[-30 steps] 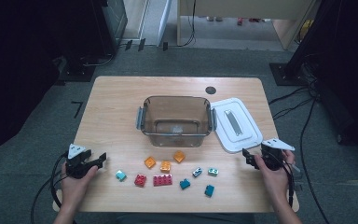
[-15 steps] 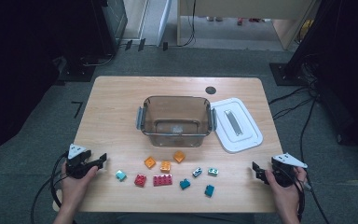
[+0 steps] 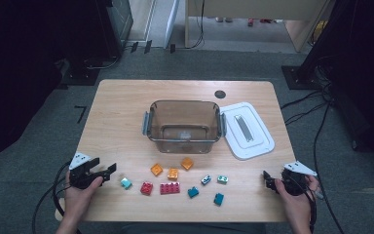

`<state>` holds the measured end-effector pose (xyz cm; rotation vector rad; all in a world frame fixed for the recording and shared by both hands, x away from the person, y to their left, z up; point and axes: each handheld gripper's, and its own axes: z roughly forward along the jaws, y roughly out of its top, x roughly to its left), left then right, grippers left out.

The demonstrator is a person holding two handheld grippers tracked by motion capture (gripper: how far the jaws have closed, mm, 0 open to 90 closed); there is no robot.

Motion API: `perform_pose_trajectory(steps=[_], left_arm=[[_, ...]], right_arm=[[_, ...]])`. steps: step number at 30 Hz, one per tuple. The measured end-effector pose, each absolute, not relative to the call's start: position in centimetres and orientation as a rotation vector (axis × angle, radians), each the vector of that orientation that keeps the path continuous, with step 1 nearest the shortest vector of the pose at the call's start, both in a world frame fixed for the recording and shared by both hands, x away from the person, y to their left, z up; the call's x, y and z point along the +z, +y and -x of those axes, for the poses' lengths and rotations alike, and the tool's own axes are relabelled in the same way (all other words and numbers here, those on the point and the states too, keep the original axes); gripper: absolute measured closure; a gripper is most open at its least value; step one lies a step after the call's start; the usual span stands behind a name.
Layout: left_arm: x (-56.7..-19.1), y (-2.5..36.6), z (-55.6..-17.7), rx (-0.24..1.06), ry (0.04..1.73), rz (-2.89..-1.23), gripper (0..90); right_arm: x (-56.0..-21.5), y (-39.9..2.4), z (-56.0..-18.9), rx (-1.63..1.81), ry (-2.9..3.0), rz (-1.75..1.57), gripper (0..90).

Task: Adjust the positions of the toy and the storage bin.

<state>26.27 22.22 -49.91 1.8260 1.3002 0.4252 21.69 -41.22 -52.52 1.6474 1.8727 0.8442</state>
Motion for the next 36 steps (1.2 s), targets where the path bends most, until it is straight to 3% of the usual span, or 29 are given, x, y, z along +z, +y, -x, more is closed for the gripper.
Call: perform_pose_trajectory(steps=[14,23,36], left_arm=[[-49.4,19.0,-23.3,0.341,1.178,-1.931,26.2],[-50.4,17.8,-22.6,0.342,1.158,-2.014,39.6],[-51.2,17.7,-22.4,0.358,1.139,-2.039,46.7]], right_arm=[[-52.5,-41.2,-21.7,0.844,1.871,-1.648,13.7],[-52.5,-41.2,-21.7,0.843,1.872,-1.648,13.7],[-52.5,-41.2,-21.7,0.844,1.871,-1.648,13.8]])
